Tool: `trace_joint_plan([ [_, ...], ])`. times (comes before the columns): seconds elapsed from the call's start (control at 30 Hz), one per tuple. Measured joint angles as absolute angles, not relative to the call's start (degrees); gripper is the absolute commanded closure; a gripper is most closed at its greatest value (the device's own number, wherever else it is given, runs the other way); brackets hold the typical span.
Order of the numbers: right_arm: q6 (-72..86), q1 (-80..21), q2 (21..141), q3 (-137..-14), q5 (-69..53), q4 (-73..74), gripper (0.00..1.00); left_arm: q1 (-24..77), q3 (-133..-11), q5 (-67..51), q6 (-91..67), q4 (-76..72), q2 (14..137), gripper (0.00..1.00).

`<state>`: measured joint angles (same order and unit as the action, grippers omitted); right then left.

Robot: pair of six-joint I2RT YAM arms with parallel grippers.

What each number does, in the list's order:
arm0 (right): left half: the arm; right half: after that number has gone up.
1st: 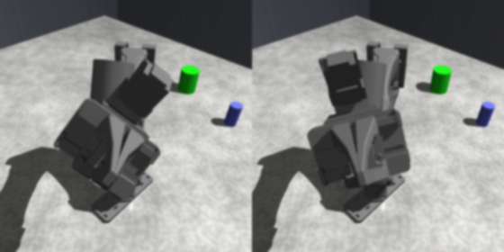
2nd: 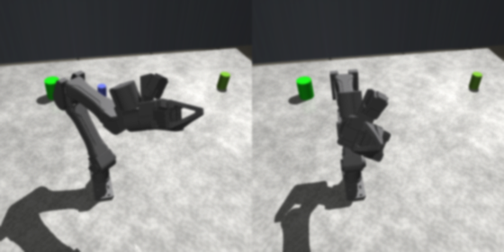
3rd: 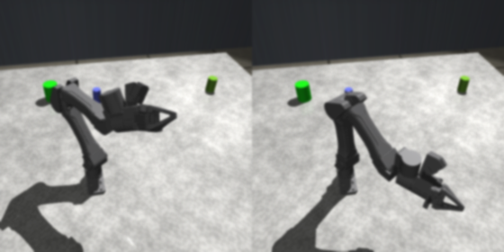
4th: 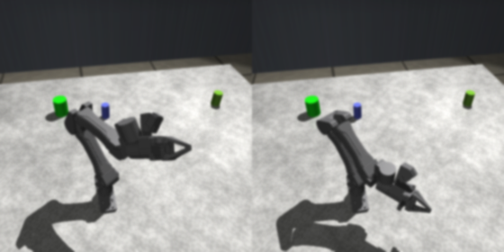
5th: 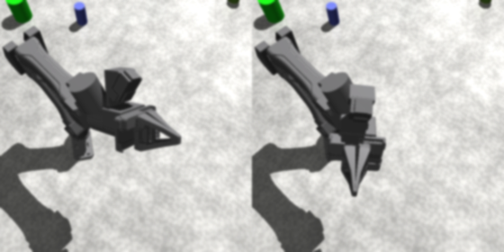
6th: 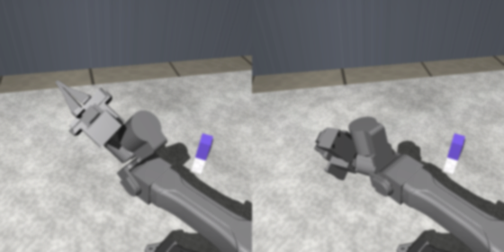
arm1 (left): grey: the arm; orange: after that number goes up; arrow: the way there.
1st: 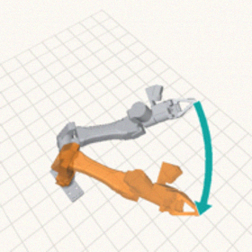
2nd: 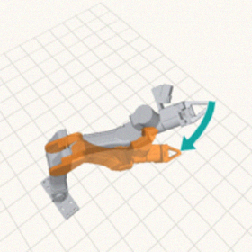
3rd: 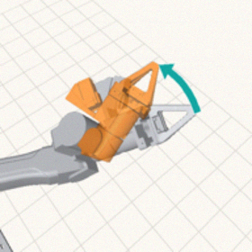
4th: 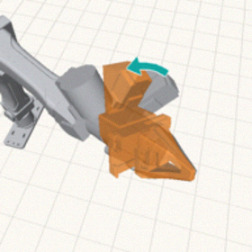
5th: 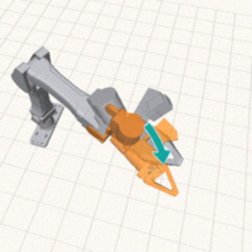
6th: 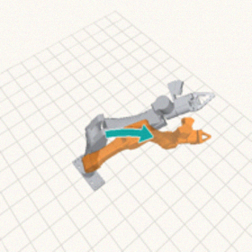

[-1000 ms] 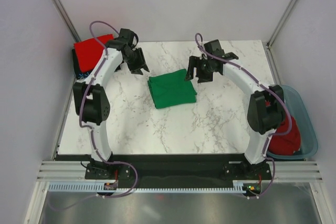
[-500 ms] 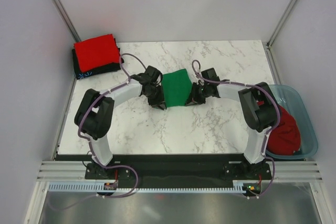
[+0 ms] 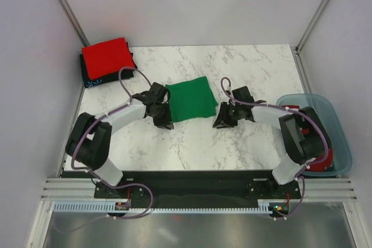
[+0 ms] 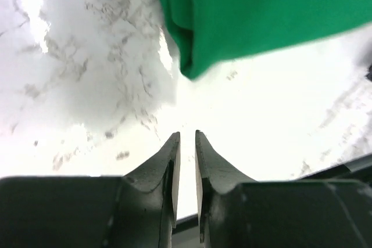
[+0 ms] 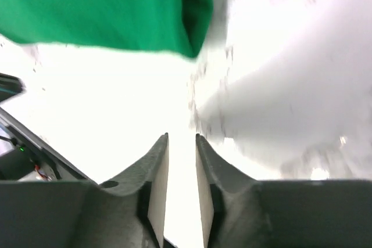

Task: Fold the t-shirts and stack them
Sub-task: Fold the tshirt

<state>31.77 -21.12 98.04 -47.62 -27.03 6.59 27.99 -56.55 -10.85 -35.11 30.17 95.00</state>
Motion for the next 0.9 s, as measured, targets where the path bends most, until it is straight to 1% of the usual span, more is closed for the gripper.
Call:
trace_joint_plan([
  [0.07,30.7,-21.2,94.3,-47.6,-24.8,11.9,0.64,28.1,-56.6,-10.1,-35.0,31.8,91.1,0.76],
  [0.17,29.7,-21.9,89.4,-49.8,-23.2,18.2,0.63,28.5,-58.9,-9.6,-34.9,33.6,86.2,0.76],
  [0.3,29.7,-23.4,89.0,-57.2,-24.1,20.3,0.64,29.1,-65.6,-10.7,-34.9,32.3,87.3,0.77],
  [0.4,30.2,-24.0,93.2,-63.4,-25.8,19.1,0.67,29.3,-70.2,-12.6,-35.0,29.7,92.4,0.77],
  [0.6,31.0,-23.7,110.5,-71.9,-28.7,13.8,0.74,29.3,-73.0,-17.3,-35.4,22.9,106.2,0.79],
  [0.67,30.6,-22.9,115.6,-71.9,-28.5,13.5,0.75,29.3,-73.4,-17.9,-35.2,22.2,111.1,0.79],
  [0.7,31.3,-22.1,116.8,-71.5,-31.2,12.6,0.76,29.3,-73.3,-18.0,-35.1,22.2,112.8,0.8],
  [0.73,31.5,-21.3,116.9,-70.8,-32.6,11.5,0.76,29.0,-73.4,-19.9,-35.1,21.7,113.8,0.8],
  [0.8,31.3,-20.1,115.8,-67.8,-33.6,8.7,0.77,28.6,-72.7,-19.6,-34.8,20.9,113.2,0.8],
  [0.9,31.1,-19.5,112.0,-60.7,-33.8,3.2,0.76,28.4,-68.6,-19.6,-34.6,17.1,111.1,0.81],
])
